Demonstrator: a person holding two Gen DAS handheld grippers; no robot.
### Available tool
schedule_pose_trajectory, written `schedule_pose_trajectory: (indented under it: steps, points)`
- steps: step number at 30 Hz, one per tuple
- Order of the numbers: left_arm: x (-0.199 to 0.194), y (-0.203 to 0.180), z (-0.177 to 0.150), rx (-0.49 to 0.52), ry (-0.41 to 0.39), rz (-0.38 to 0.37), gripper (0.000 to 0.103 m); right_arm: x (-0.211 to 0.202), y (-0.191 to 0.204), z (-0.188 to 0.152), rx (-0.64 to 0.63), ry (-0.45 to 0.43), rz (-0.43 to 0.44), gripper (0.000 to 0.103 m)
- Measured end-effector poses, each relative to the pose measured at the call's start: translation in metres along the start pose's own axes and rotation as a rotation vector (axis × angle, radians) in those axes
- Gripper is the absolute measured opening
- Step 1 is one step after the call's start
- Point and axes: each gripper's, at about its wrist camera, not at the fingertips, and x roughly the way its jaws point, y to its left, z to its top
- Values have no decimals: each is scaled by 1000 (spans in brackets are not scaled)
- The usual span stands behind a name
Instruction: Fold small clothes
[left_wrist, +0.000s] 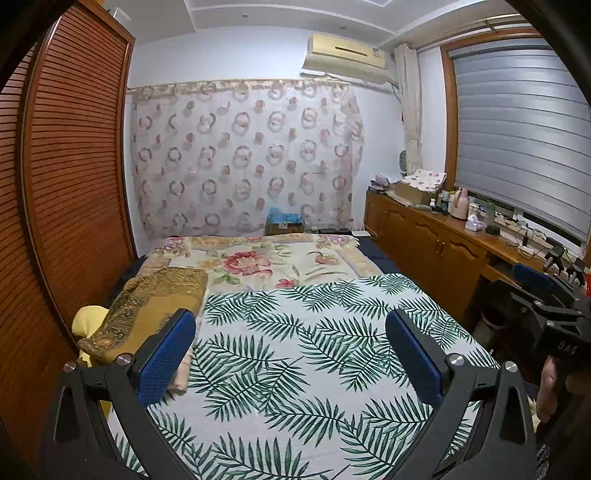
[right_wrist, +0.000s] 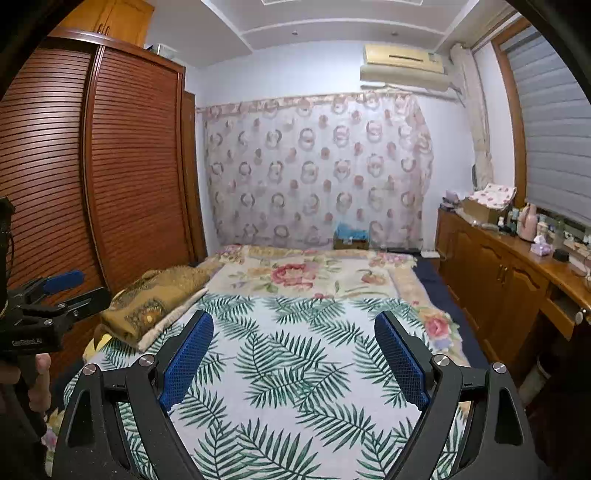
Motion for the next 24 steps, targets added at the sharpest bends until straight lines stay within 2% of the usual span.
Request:
schedule_pose_trajectory:
  steps: [10,24]
  points:
    - [-1,4,-2,-6,-4,8,103,8,4,-11,-1,-5,-6,90]
    - [-1,5,-2,-5,-4,7,103,12,0,-10,-3,-1,-4,90]
